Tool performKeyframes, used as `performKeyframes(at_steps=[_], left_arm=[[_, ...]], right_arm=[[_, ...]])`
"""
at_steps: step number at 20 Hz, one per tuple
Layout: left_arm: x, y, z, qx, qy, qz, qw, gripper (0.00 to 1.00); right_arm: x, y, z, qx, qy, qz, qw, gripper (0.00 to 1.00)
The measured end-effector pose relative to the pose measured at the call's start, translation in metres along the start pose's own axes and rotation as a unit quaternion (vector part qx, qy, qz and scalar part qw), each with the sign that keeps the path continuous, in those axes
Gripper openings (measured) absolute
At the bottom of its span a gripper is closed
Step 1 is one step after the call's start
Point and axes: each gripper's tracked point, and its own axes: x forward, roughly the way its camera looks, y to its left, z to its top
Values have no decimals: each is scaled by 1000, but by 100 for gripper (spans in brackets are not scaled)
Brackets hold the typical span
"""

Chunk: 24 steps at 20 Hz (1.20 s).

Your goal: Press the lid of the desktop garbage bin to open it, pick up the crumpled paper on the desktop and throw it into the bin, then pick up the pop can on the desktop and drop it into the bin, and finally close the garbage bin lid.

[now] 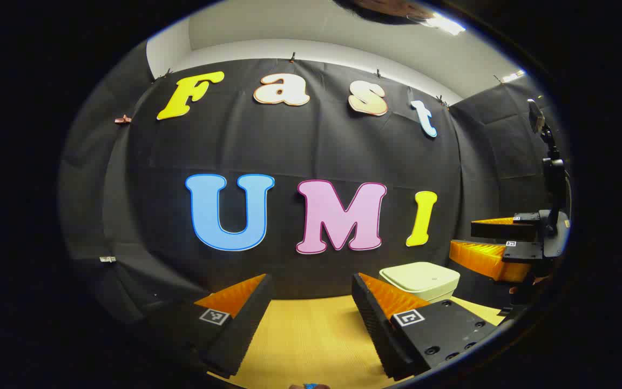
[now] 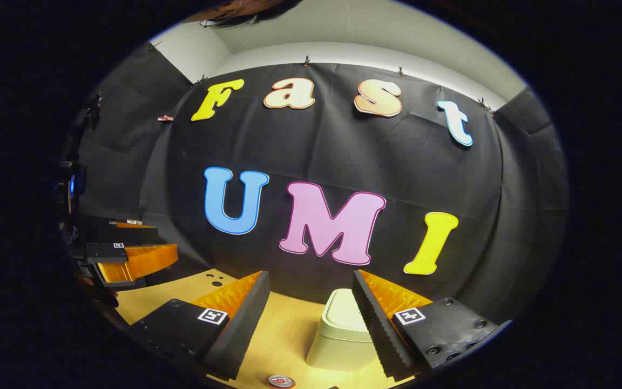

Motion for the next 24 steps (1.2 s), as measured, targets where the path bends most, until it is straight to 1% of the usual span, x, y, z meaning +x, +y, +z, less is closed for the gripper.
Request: performKeyframes(at_steps=[3,15,24], left_arm=[[-2,1,-3,-4,4,-4,1000,94],[-7,5,-6,-11,10,-2,1000,94],[-11,-2,-6,-8,8,-11,1000,94]], right_arm=[[-1,-1,3,0,-8,-10,1000,97],[-4,2,-2,9,3,-11,1000,97],[-7,2,-4,9,10,-9,1000,97]])
